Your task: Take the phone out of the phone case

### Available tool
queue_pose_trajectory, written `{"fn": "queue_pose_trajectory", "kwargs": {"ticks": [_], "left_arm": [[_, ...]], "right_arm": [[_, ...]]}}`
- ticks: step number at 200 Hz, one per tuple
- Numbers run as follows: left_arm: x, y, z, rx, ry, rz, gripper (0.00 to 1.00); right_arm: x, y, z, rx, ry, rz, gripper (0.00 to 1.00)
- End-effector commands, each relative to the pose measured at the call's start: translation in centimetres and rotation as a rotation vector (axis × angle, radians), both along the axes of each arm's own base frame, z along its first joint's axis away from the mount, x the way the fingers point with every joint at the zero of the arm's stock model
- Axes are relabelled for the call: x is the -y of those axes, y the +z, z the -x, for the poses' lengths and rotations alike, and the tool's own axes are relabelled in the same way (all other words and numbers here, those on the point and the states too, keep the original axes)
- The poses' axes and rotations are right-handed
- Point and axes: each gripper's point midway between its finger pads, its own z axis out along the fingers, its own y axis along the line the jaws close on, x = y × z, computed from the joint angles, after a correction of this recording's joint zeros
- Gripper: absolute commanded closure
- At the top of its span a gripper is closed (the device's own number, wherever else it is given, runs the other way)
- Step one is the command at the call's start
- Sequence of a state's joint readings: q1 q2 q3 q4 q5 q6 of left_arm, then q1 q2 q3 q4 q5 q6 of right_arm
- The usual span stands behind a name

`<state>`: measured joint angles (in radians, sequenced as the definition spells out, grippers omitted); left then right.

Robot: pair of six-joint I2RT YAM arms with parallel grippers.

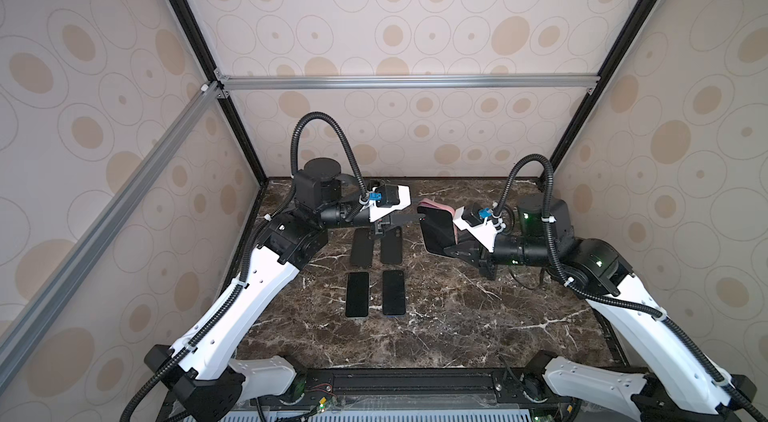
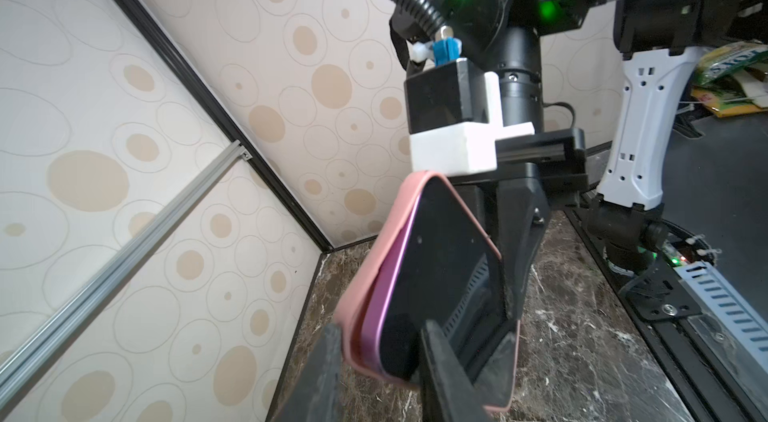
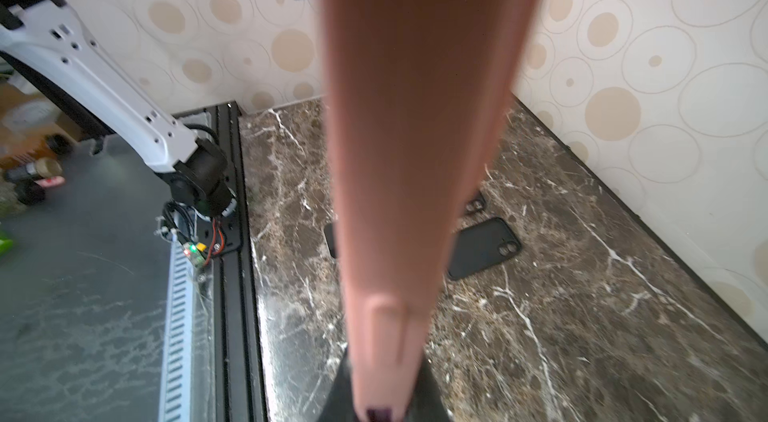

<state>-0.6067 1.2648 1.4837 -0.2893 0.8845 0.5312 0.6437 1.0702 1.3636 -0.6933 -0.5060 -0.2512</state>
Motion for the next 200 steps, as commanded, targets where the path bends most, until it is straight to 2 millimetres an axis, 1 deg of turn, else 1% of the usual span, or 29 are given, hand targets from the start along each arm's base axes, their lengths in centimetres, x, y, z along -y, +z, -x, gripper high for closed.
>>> {"fn": "queue_pose_trajectory", "kwargs": {"ticks": [1, 31, 53, 72, 90, 108, 132, 154, 181, 200], "left_arm": [[2.5, -4.9, 6.1, -0.243, -0.326, -0.079, 0.7], [2.4, -5.2, 6.4, -0.258, -0.35, -0.098, 0.7], [2.2, -5.4, 6.8, -0.264, -0.364, -0.118, 0.71], [2.1, -5.9, 6.8, -0.27, -0.363, -0.144, 0.71], [2.0, -6.3, 6.7, -0.277, -0.357, -0.164, 0.72], [2.0, -6.6, 6.7, -0.282, -0.355, -0.18, 0.73], [2.0, -6.8, 6.7, -0.291, -0.36, -0.199, 0.74], [2.0, -7.0, 6.7, -0.3, -0.367, -0.212, 0.75], [2.1, -7.2, 6.5, -0.309, -0.364, -0.213, 0.74], [2.3, -7.4, 6.4, -0.318, -0.362, -0.212, 0.73]], "right_arm": [[-3.1, 12.6, 0.1, 0.339, 0.16, -0.423, 1.0], [-3.1, 12.4, -0.4, 0.313, 0.168, -0.429, 1.0], [-3.0, 12.1, -0.6, 0.316, 0.185, -0.395, 1.0], [-3.0, 11.0, -0.5, 0.354, 0.216, -0.324, 1.0], [-2.9, 9.9, -1.0, 0.373, 0.221, -0.255, 1.0], [-2.9, 9.4, -1.1, 0.421, 0.237, -0.22, 1.0], [-2.8, 9.0, -1.2, 0.484, 0.252, -0.181, 1.0], [-2.8, 9.2, -1.5, 0.503, 0.25, -0.161, 1.0], [-3.2, 9.4, -1.2, 0.511, 0.275, -0.171, 1.0], [-3.9, 8.8, -0.9, 0.538, 0.297, -0.132, 1.0]]}}
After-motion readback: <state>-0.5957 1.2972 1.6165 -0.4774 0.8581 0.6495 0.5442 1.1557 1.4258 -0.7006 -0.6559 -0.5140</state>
